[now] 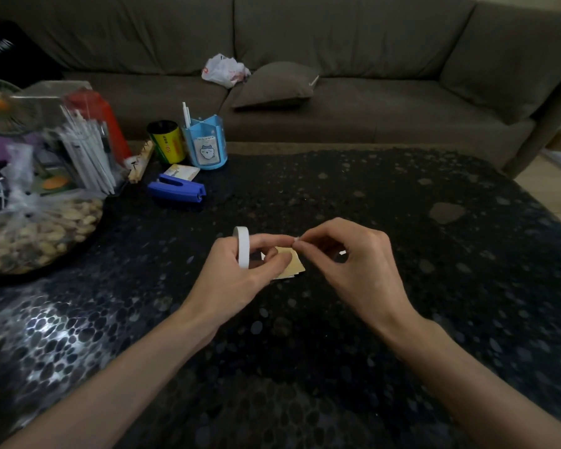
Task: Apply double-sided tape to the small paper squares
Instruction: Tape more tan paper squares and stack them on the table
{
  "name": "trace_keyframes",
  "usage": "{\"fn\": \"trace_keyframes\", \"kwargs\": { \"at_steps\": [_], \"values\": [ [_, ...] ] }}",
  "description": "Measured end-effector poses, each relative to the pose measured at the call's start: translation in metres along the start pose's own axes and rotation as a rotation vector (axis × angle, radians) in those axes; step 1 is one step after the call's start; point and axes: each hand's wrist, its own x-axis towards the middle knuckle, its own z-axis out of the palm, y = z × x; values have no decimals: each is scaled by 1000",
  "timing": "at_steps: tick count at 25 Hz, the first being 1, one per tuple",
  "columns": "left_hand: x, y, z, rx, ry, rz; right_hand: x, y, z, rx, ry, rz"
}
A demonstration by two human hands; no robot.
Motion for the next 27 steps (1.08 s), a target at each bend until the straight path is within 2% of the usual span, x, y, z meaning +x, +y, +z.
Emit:
{"fn": "trace_keyframes", "kwargs": {
  "at_steps": [4,7,16,27],
  "values": [
    [2,-1,-1,-99,242,-68,1,-1,3,-6,-2,15],
    [2,-1,0,-99,291,-63,0,-2,5,12,0,24],
    [-1,-2,3,-66,173,-28,-2,-7,5,40,-56,-9],
    [-2,-2,4,16,73,12,-2,-4,5,-13,-7,6]
  ]
}}
